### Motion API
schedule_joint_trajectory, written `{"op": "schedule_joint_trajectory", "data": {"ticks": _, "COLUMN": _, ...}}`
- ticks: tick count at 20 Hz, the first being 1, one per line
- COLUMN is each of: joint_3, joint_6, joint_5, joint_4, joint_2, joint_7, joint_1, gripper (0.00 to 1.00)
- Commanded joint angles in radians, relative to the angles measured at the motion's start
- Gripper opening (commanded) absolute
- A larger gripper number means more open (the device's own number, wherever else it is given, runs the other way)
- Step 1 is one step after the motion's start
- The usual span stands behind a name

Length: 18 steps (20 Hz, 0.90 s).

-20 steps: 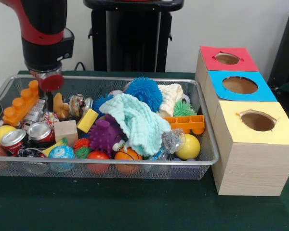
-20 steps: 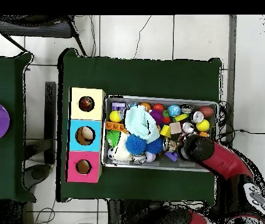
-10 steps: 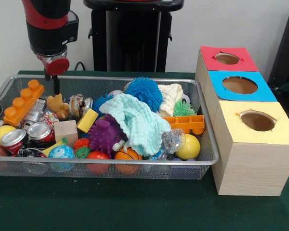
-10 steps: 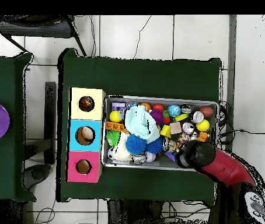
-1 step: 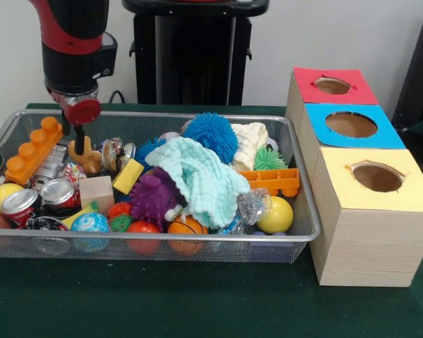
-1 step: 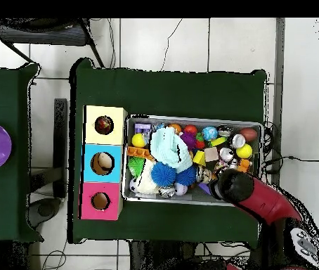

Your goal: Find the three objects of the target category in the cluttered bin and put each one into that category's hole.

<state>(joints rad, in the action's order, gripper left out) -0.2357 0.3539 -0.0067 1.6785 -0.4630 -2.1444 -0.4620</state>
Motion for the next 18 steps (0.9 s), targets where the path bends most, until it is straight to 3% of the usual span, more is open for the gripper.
{"op": "schedule_joint_trajectory", "data": {"ticks": 1, "joint_3": 0.126, "joint_6": -0.036, "joint_5": 0.021, "joint_4": -0.048, "joint_2": 0.046, "joint_7": -0.078, "joint_1": -0.022, "gripper": 1.00}}
{"op": "schedule_joint_trajectory", "data": {"ticks": 8, "joint_3": 0.115, "joint_6": 0.004, "joint_5": 0.024, "joint_4": -0.071, "joint_2": 0.040, "joint_7": -0.074, "joint_1": -0.021, "gripper": 1.00}}
{"op": "schedule_joint_trajectory", "data": {"ticks": 18, "joint_3": 0.113, "joint_6": -0.065, "joint_5": 0.009, "joint_4": -0.058, "joint_2": 0.074, "joint_7": -0.083, "joint_1": -0.039, "gripper": 1.00}}
